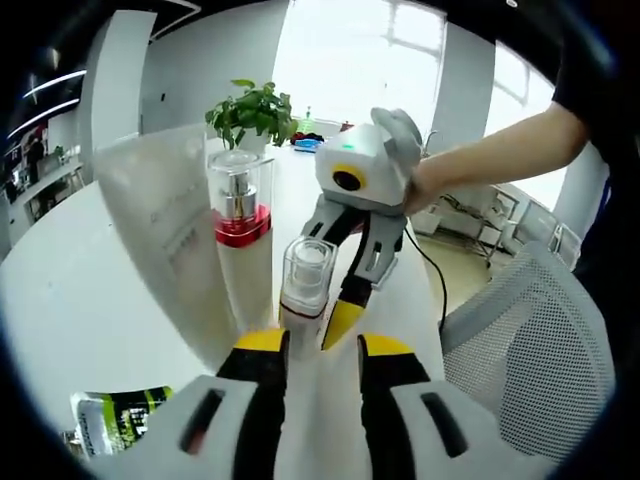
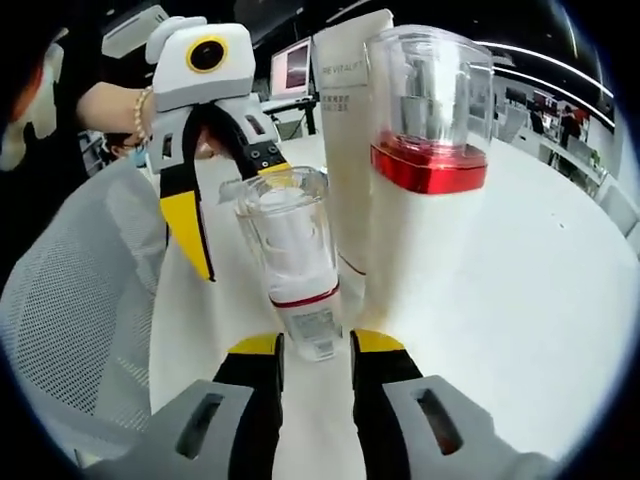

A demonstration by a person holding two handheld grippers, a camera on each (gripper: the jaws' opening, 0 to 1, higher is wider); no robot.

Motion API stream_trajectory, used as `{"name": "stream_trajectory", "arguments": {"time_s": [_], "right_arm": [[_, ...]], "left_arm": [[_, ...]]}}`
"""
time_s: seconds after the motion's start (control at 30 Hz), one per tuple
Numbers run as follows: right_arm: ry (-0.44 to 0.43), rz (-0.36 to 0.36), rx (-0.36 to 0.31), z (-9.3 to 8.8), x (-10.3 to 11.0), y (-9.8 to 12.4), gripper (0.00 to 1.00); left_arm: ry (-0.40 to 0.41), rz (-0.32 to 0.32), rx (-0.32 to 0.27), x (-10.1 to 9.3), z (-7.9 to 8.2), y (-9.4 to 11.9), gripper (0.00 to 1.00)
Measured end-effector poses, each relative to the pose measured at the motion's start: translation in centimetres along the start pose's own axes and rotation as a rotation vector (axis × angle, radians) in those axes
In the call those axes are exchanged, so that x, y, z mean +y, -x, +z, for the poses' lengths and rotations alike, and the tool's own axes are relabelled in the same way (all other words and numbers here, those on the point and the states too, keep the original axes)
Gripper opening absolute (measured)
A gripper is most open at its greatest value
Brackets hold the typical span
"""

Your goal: Arrange the skincare products in the storage area until every visible bottle or jar stands upright without overlapping.

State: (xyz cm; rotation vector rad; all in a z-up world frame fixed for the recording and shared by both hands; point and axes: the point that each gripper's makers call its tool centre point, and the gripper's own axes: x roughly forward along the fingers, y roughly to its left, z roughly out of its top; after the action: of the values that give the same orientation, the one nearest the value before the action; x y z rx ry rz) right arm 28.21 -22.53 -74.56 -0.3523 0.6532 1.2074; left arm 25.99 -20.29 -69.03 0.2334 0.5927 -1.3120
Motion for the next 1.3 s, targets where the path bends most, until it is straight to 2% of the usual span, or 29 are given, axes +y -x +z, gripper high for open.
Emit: {"name": "stream_trajectory", "arguments": {"time_s": [0.27,0.47,0.57,0.67,0.77,0.9,1.03,1.13,1.23,1.3], "right_arm": [[-0.015,-0.027,0.012,-0.4,0.1,0.6,0.39],[-0.041,-0.053,0.023,-0.8,1.0,1.2,0.45],[-0.087,-0.068,-0.023,0.1,1.6,1.7,0.50],[-0.083,-0.083,-0.017,0.3,2.1,2.1,0.54],[-0.127,-0.102,-0.046,0.7,2.3,2.4,0.61],[-0.146,-0.120,-0.056,0.9,2.4,2.7,0.64],[-0.149,-0.137,-0.038,0.7,2.8,2.7,0.73],[-0.149,-0.137,-0.025,0.4,3.2,2.9,0.74],[-0.170,-0.145,-0.037,0.5,3.4,3.1,0.76],[-0.198,-0.171,-0.074,1.1,3.6,3.2,0.79]], "left_arm": [[0.026,0.022,0.016,-0.1,-0.3,0.7,0.28],[0.059,0.041,0.030,-0.7,-0.9,1.7,0.32],[0.071,0.054,0.025,-0.8,-0.9,2.2,0.36],[0.088,0.073,0.020,-0.7,-1.2,2.9,0.40],[0.112,0.087,0.018,-0.8,-1.6,3.5,0.41],[0.171,0.125,-0.022,-0.5,-1.5,4.5,0.45],[0.191,0.148,-0.023,-0.9,-1.7,5.4,0.48],[0.198,0.156,-0.021,-1.4,-1.9,5.9,0.48],[0.209,0.172,-0.021,-1.4,-2.4,6.6,0.51],[0.214,0.186,-0.026,-1.5,-2.7,7.1,0.56]]}}
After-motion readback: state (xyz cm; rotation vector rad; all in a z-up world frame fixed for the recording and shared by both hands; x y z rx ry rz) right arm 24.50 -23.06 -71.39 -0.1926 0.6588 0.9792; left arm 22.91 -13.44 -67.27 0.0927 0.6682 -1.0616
